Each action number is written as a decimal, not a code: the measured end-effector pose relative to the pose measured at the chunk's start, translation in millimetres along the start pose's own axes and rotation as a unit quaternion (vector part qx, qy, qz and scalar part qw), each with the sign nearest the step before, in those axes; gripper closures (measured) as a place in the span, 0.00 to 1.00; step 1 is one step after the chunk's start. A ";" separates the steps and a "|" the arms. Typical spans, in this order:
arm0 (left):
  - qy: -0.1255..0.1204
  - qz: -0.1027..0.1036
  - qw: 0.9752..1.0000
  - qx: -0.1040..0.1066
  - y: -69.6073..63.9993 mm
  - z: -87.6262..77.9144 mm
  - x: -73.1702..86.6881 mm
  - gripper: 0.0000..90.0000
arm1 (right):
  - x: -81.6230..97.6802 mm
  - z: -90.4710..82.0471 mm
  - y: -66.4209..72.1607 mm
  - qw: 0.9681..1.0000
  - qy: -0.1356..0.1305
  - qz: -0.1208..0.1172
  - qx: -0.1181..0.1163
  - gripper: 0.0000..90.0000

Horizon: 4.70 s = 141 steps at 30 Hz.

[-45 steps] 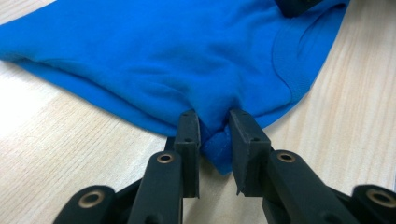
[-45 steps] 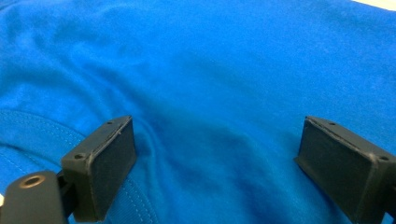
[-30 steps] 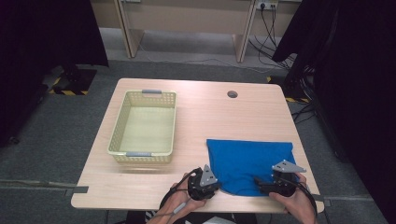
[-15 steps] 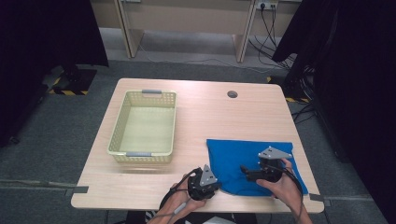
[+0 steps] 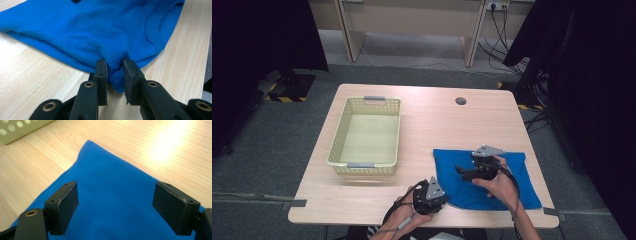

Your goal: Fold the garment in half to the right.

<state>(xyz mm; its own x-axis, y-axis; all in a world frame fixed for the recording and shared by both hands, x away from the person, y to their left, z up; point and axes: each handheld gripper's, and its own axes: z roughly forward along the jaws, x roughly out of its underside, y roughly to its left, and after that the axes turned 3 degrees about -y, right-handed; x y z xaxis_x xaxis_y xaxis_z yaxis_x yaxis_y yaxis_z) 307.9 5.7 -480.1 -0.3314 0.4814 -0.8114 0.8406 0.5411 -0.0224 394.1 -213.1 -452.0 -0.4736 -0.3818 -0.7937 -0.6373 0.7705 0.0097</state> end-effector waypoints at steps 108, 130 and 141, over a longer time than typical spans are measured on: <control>-0.032 0.067 0.994 0.074 -52.4 72.6 -113.3 0.81 | 5.1 -46.4 -98.0 0.995 -0.070 0.064 0.016 0.75; -0.076 0.025 0.995 0.051 -29.3 47.6 -105.5 0.36 | 8.9 -72.9 -81.7 0.992 -0.077 0.050 0.084 0.35; -0.019 0.014 0.999 0.030 -21.9 81.2 -76.1 0.33 | 32.5 -65.4 -74.7 0.992 -0.010 0.040 0.116 0.32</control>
<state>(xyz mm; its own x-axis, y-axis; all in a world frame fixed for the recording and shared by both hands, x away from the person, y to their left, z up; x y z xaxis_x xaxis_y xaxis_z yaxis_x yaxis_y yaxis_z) 349.5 -98.7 -465.3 -0.2918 0.4684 -0.8340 0.8740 0.4848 -0.0335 386.5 -316.4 -438.8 -0.5041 -0.3065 -0.8075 -0.4395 0.8959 -0.0657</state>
